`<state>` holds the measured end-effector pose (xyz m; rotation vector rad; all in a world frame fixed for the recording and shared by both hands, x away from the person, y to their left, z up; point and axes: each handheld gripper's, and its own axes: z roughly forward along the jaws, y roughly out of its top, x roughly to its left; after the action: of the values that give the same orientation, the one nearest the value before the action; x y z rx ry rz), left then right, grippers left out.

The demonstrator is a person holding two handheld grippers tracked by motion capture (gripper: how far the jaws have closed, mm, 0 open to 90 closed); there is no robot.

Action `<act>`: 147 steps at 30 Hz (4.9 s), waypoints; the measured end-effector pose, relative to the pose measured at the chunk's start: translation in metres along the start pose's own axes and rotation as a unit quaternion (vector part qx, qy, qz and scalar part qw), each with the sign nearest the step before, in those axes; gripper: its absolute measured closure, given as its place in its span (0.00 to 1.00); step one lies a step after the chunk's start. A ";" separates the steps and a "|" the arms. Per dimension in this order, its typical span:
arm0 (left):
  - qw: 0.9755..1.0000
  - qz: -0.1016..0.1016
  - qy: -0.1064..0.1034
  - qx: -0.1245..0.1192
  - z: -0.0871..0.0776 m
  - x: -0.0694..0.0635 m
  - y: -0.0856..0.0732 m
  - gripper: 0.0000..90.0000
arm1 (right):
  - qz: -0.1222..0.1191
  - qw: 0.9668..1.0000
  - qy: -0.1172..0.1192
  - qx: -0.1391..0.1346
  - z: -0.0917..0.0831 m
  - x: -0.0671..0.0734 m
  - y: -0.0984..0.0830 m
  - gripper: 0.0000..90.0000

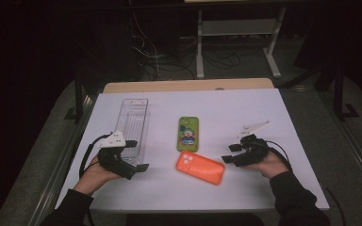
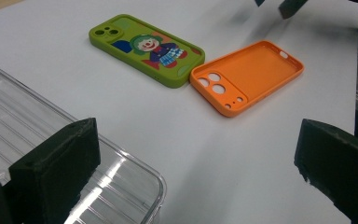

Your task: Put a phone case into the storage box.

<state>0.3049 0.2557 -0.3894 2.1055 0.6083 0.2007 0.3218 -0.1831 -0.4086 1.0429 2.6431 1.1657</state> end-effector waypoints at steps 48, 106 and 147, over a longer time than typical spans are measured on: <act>1.000 -0.004 -0.006 0.003 0.002 -0.001 0.000 0.00 | -0.074 0.997 0.004 0.021 0.015 0.037 0.032 0.00; 1.000 0.001 -0.009 0.011 0.002 0.000 -0.001 0.00 | -0.133 0.986 0.010 0.099 0.093 0.058 0.035 0.16; 1.000 0.002 -0.026 0.001 0.010 0.002 0.032 0.00 | -0.165 0.982 0.032 0.090 0.065 0.043 0.060 0.17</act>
<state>0.3218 0.2342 -0.3693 2.1069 0.5730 0.1487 0.3428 -0.0873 -0.4059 0.5575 2.8680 0.9203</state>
